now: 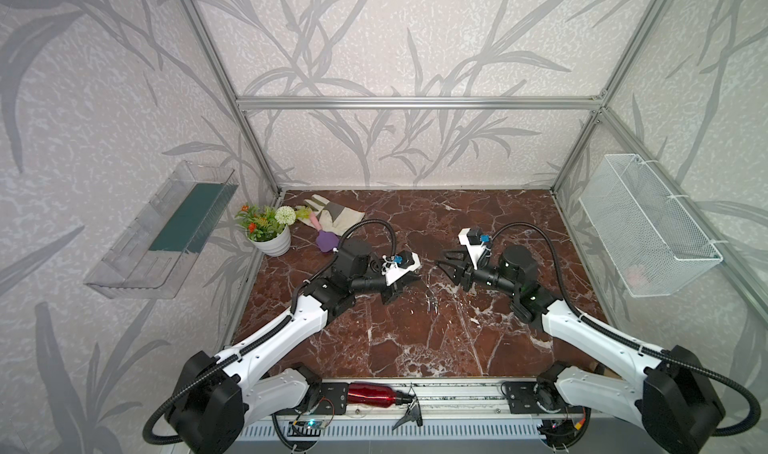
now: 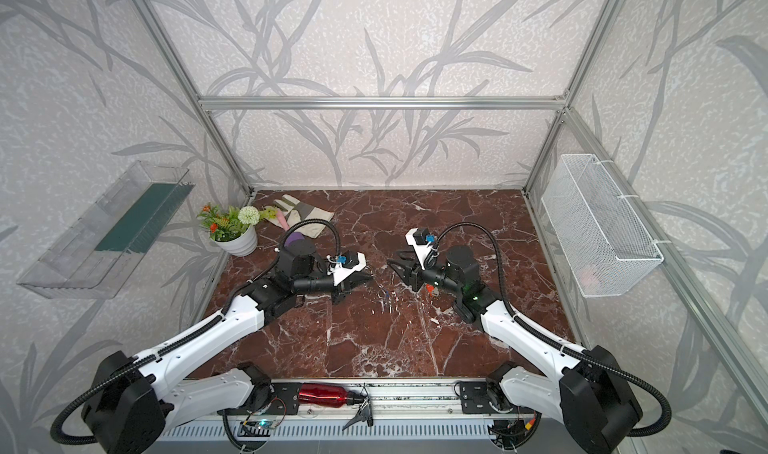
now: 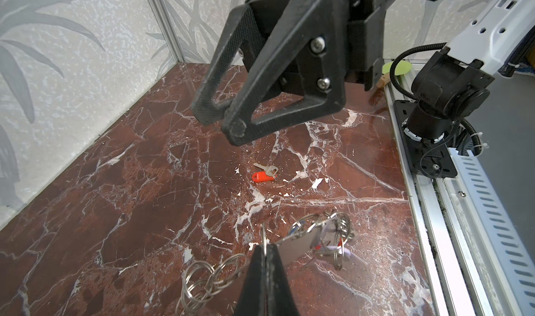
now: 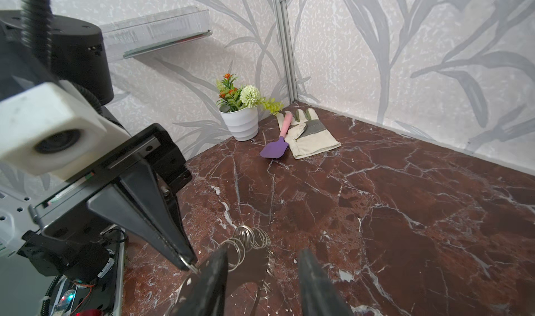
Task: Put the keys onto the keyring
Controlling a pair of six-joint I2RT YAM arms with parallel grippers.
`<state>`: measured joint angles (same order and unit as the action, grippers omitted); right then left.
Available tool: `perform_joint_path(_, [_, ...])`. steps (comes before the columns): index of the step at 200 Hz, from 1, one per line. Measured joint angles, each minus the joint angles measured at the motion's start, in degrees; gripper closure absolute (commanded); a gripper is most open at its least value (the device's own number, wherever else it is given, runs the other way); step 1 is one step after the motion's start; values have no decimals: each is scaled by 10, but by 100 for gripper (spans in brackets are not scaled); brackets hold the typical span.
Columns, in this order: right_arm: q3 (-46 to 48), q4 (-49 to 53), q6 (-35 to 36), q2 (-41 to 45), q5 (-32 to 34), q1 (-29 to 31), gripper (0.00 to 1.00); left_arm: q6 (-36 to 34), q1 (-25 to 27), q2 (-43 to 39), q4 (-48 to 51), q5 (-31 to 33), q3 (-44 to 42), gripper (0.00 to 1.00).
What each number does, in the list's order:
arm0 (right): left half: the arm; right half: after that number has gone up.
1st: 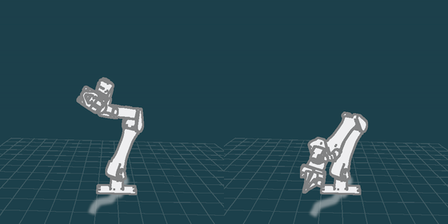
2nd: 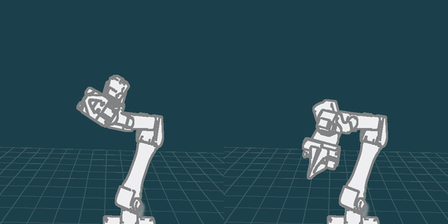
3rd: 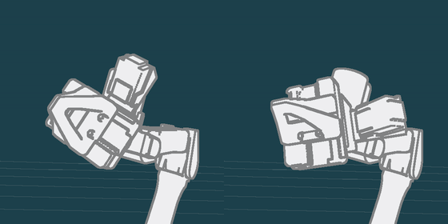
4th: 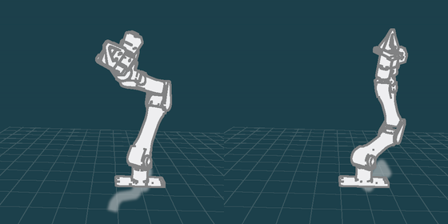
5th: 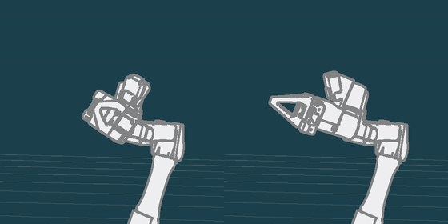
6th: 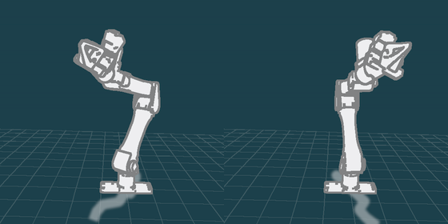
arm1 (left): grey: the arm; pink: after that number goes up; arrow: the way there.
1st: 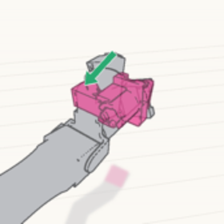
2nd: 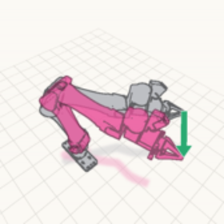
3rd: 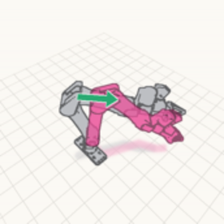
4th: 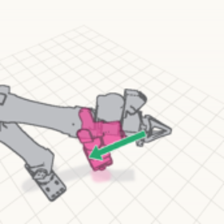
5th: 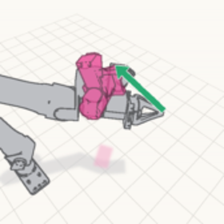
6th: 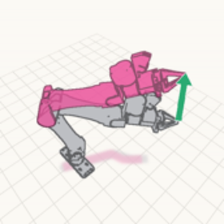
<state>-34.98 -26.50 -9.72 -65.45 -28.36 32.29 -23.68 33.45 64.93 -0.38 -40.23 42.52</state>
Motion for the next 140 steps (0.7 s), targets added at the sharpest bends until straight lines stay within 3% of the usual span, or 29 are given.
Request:
perform_joint_path(85, [-26,21,-13,-36,-2,-3,59,-42,14,-5,32,29,0,100])
perform_joint_path(140, [-28,27,-26,-43,-16,-7,60,-30,14,-5,19,26,-3,100])
